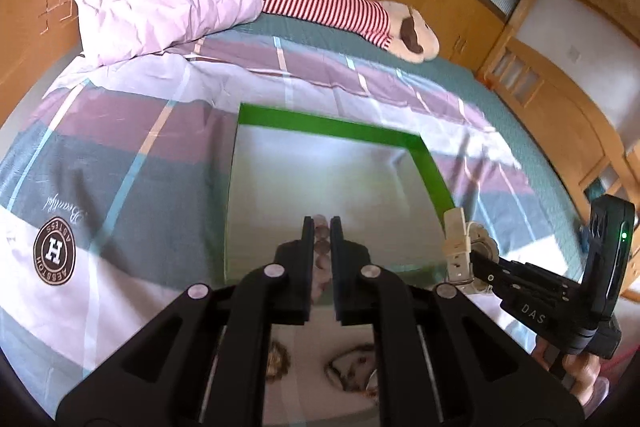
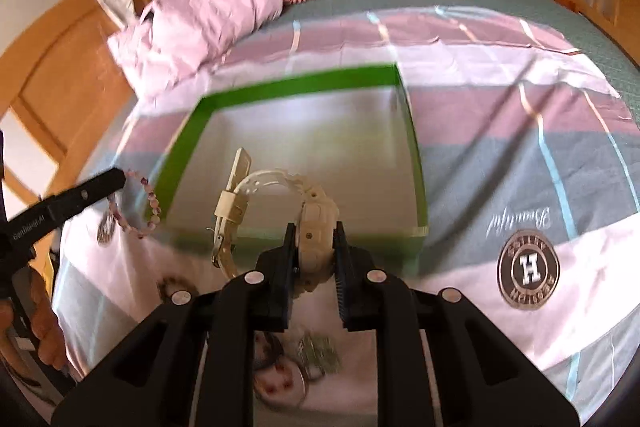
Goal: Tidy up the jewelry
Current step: 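Carry both items into the green box and open both grippers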
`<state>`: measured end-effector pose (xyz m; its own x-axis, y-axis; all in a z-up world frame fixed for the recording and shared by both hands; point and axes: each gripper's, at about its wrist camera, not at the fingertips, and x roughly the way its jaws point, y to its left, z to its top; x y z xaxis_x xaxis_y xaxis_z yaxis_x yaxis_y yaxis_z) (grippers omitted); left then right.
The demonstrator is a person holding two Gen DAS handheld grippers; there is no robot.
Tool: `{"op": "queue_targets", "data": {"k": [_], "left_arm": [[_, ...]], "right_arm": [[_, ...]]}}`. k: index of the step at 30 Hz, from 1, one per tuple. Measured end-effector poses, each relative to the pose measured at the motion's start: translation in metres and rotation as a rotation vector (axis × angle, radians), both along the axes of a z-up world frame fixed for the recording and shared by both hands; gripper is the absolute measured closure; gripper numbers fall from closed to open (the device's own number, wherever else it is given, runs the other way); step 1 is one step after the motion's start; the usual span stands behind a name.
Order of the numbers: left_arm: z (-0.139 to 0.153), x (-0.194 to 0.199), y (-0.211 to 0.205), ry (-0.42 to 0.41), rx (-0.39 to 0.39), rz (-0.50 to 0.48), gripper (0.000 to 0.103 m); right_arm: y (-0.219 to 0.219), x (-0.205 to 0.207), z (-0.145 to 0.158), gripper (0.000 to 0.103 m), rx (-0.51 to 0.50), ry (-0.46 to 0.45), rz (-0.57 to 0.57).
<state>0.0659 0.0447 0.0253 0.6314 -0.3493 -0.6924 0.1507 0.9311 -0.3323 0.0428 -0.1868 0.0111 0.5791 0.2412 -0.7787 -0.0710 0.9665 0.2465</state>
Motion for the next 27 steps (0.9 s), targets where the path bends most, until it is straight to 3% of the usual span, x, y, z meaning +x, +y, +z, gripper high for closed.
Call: {"op": "queue_targets", "data": {"k": [5, 11, 13, 14, 18, 20, 22, 24, 27], "left_arm": [[-0.002, 0.023, 0.005, 0.012, 0.015, 0.035, 0.095], [-0.039, 0.051, 0.003, 0.095, 0.055, 0.031, 0.095], [-0.048, 0.053, 0.003, 0.108, 0.084, 0.043, 0.087], [-0.049, 0.052, 0.004, 0.110, 0.092, 0.042, 0.083], [-0.037, 0.037, 0.010, 0.122, 0.051, 0.017, 0.080], [-0.029, 0.020, 0.008, 0.109, 0.065, -0.014, 0.075], [-0.027, 0.006, 0.003, 0.100, 0.127, -0.035, 0.069], [-0.031, -0.002, 0.002, 0.112, 0.168, -0.041, 0.069], [-0.043, -0.012, 0.012, 0.165, 0.155, -0.012, 0.068]], "right_arm": [[-0.005, 0.032, 0.001, 0.086, -0.006, -0.016, -0.032], [-0.009, 0.058, -0.033, 0.084, -0.035, 0.061, -0.073], [-0.009, 0.058, -0.037, 0.062, -0.061, 0.070, -0.075], [-0.009, 0.056, -0.035, 0.059, -0.062, 0.071, -0.074], [-0.002, 0.029, -0.011, 0.059, 0.003, 0.067, -0.008], [0.009, 0.010, -0.008, 0.059, -0.029, 0.080, 0.049], [0.023, -0.010, -0.021, 0.063, -0.040, 0.160, 0.113], [0.033, -0.017, -0.040, 0.077, -0.010, 0.238, 0.157], [0.047, -0.025, -0.070, 0.079, -0.046, 0.323, 0.198]]}}
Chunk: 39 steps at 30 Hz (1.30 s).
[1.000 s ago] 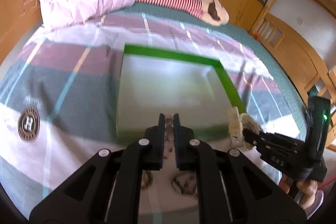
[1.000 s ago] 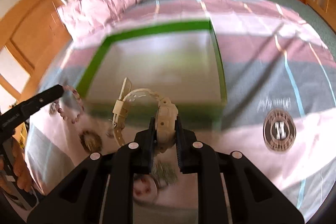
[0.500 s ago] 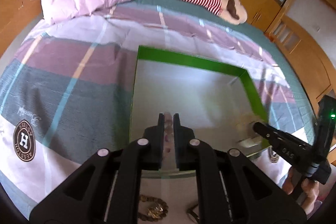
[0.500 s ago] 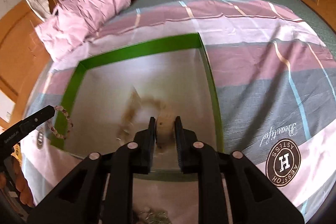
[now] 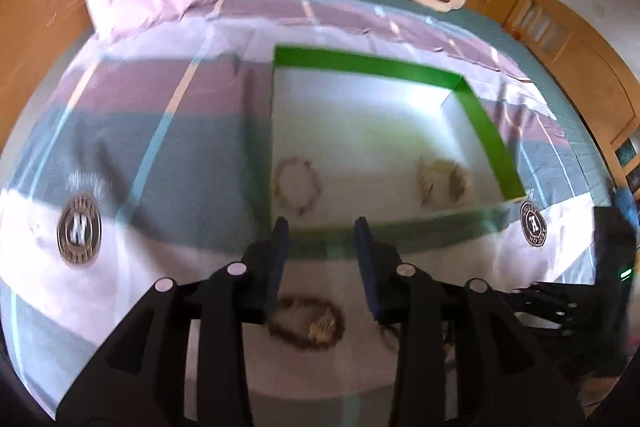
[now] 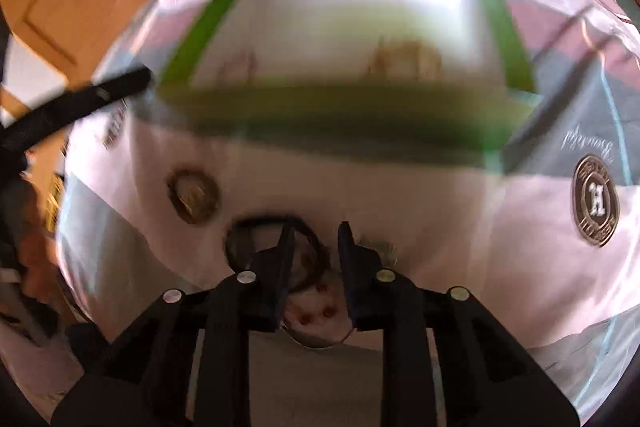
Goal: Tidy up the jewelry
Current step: 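Carry both items into the green box and open both grippers, then grasp the black watch strap with the right gripper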
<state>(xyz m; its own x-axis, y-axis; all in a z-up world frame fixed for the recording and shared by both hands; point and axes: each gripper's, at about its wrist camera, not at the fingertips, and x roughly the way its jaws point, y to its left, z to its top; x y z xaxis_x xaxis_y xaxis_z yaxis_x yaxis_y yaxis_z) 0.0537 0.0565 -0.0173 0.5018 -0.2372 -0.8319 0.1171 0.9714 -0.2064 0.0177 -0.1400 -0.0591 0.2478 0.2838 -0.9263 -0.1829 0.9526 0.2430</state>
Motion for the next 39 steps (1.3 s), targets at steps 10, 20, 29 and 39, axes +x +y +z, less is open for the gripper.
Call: {"op": "queue_targets", "data": {"k": [10, 20, 29, 39], "left_arm": [[-0.036, -0.006, 0.016, 0.135, -0.011, 0.035, 0.061], [-0.067, -0.001, 0.024, 0.278, 0.051, 0.084, 0.064], [-0.082, 0.003, 0.024, 0.319, 0.103, 0.083, 0.068], [-0.071, 0.002, 0.006, 0.253, 0.030, -0.003, 0.091]], "right_arm": [[0.011, 0.004, -0.017, 0.091, -0.051, 0.028, 0.009], [-0.035, 0.018, -0.005, 0.091, -0.040, 0.017, -0.139], [-0.042, 0.016, -0.009, 0.091, -0.026, 0.042, -0.143], [-0.050, 0.021, -0.009, 0.091, -0.059, 0.028, -0.194]]}}
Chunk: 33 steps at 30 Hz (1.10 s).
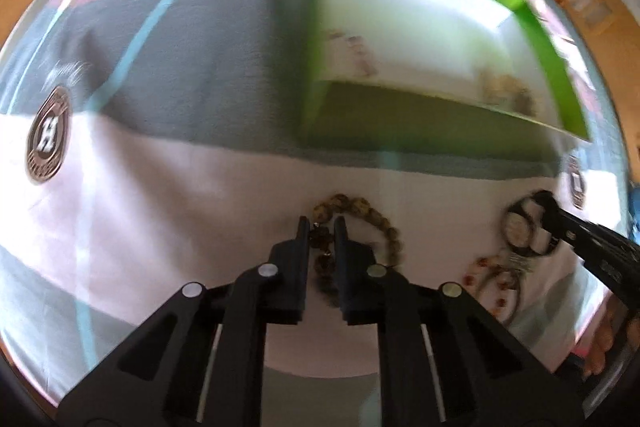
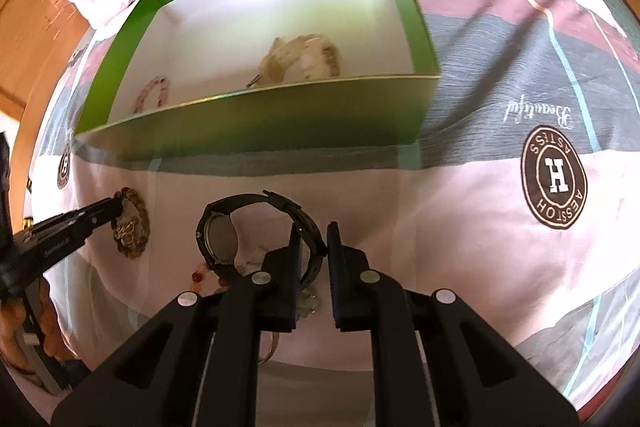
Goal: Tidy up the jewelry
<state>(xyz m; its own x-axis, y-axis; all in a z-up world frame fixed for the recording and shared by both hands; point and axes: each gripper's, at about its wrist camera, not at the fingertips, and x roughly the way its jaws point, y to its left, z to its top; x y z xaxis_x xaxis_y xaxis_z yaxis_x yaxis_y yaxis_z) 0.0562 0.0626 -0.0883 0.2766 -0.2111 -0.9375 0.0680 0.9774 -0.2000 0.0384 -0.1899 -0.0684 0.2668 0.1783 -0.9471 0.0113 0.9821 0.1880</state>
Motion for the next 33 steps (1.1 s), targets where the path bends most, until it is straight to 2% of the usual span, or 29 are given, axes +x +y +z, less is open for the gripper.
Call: {"op": "queue_targets", "data": {"k": [4, 8, 11, 13, 19, 20, 22, 23, 33], "left_arm": [[0.010, -0.003, -0.010, -0.045, -0.002, -0.037, 0.091], [0.000, 0.002, 0.000, -0.003, 0.019, 0.017, 0.091], [-0.004, 0.004, 0.005, 0.014, 0.026, 0.040, 0.084], [-0.007, 0.006, 0.002, 0.020, 0.035, 0.036, 0.078], [-0.014, 0.010, -0.012, 0.021, 0.083, 0.010, 0.077], [-0.015, 0.010, -0.012, 0.021, 0.085, 0.008, 0.077], [-0.015, 0.012, -0.014, 0.019, 0.088, 0.007, 0.074], [-0.015, 0.012, -0.014, 0.020, 0.087, 0.006, 0.073], [-0.014, 0.008, -0.021, 0.004, 0.118, -0.018, 0.074]], "right_arm": [[-0.005, 0.001, -0.001, 0.091, -0.029, 0.001, -0.019], [-0.008, 0.002, -0.004, 0.089, -0.042, 0.011, -0.029], [-0.011, 0.002, -0.002, 0.083, -0.044, 0.007, -0.042], [-0.011, 0.003, -0.001, 0.082, -0.050, 0.001, -0.040], [-0.009, 0.002, -0.006, 0.082, -0.064, 0.018, -0.029], [-0.009, 0.002, -0.007, 0.081, -0.068, 0.021, -0.027], [-0.008, 0.002, -0.009, 0.065, -0.078, 0.024, -0.022], [-0.007, 0.001, -0.009, 0.062, -0.085, 0.021, -0.019], [0.003, 0.006, -0.018, 0.062, -0.143, 0.026, 0.006]]}}
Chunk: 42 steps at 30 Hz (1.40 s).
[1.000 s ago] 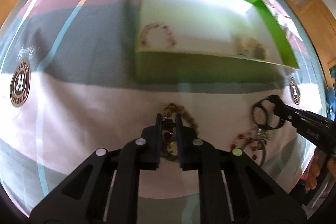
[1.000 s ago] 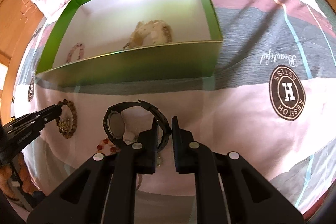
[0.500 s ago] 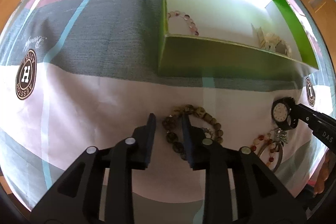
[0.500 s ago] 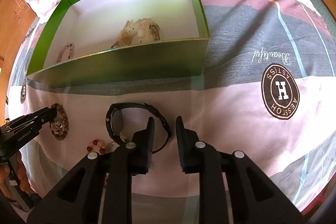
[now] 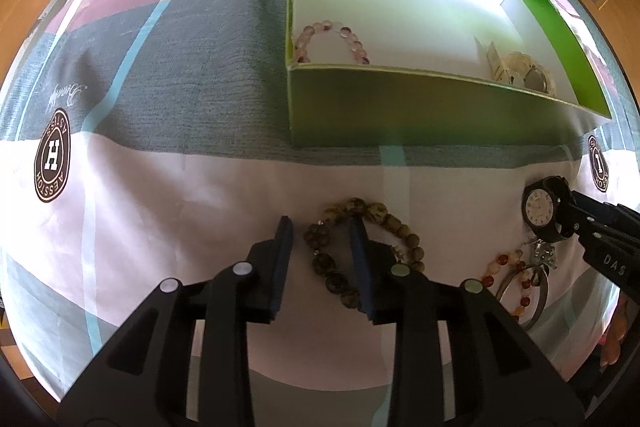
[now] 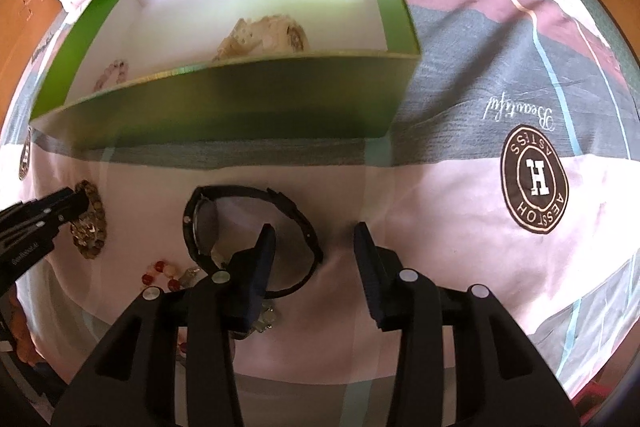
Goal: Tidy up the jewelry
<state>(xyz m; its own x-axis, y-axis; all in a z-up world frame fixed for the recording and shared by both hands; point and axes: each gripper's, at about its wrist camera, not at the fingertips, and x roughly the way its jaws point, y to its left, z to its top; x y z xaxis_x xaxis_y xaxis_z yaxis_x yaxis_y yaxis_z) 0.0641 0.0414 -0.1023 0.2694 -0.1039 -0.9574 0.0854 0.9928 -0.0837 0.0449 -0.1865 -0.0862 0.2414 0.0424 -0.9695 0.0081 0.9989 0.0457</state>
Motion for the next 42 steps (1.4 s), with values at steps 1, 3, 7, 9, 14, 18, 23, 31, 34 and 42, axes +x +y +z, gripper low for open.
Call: {"op": "queue_targets", "data": {"k": [1, 3, 7, 9, 14, 18, 23, 31, 34, 42], "left_arm": [[0.000, -0.001, -0.001, -0.001, 0.002, -0.001, 0.075], [0.001, -0.001, -0.003, -0.002, 0.003, -0.002, 0.079], [0.002, -0.002, -0.003, -0.001, -0.012, -0.009, 0.091], [0.003, -0.002, -0.003, -0.007, -0.010, -0.006, 0.091], [0.028, -0.009, -0.003, -0.090, -0.057, -0.011, 0.091], [0.054, -0.019, 0.000, -0.154, -0.108, -0.019, 0.091], [0.085, -0.030, 0.007, -0.248, -0.141, -0.020, 0.091], [0.114, -0.039, 0.012, -0.358, -0.200, -0.047, 0.091], [0.116, -0.042, 0.003, -0.352, -0.221, -0.088, 0.091], [0.114, -0.043, -0.014, -0.360, -0.247, -0.139, 0.091]], "right_arm": [[0.002, -0.001, -0.001, 0.062, -0.010, -0.002, 0.007], [0.005, -0.002, -0.001, 0.064, -0.022, -0.010, 0.023], [0.014, -0.008, 0.000, 0.085, -0.018, -0.014, 0.053], [0.016, -0.009, 0.001, 0.092, -0.016, -0.016, 0.061], [0.019, -0.012, 0.012, 0.094, 0.037, -0.046, 0.075], [0.019, -0.015, 0.031, 0.094, 0.072, -0.092, 0.088], [0.022, -0.020, 0.059, 0.094, 0.137, -0.170, 0.099], [0.020, -0.018, 0.078, 0.094, 0.194, -0.257, 0.094], [0.023, -0.016, 0.075, 0.094, 0.197, -0.241, 0.096], [0.022, -0.012, 0.071, 0.094, 0.212, -0.253, 0.081]]}}
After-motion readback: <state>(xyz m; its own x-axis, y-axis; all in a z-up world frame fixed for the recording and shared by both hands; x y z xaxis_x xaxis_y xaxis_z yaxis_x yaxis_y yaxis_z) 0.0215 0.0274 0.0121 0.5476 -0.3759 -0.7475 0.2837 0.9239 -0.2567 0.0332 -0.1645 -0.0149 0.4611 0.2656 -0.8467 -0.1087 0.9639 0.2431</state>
